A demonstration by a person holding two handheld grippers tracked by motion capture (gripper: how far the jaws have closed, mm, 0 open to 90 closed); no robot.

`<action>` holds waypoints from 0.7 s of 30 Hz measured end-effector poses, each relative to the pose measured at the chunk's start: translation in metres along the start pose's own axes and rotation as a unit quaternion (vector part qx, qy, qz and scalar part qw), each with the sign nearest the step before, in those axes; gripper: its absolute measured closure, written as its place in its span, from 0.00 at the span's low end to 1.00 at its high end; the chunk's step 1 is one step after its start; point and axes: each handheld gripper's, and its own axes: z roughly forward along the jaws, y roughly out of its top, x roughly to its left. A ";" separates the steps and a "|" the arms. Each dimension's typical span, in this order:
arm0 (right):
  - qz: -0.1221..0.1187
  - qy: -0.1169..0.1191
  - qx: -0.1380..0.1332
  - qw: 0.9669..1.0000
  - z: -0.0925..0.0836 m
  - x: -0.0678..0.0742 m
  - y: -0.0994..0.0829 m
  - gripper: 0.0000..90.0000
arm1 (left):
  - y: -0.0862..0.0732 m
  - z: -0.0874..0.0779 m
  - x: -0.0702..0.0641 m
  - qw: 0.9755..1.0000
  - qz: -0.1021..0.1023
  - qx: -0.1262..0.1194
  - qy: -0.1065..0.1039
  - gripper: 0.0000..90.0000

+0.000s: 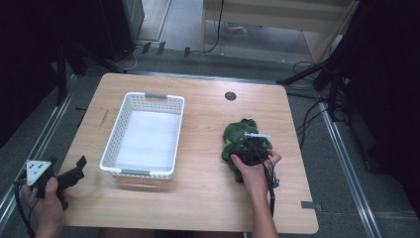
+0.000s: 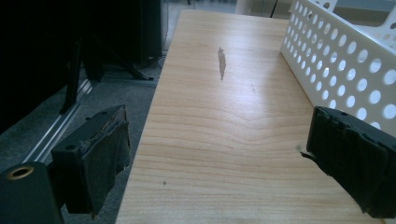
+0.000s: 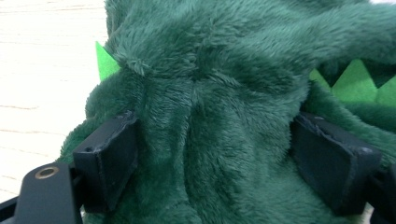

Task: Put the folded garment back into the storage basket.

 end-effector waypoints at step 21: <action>-0.021 0.028 -0.021 0.999 0.002 0.009 -0.007 0.74 | 0.001 0.002 0.003 1.000 -0.019 0.019 -0.011 0.00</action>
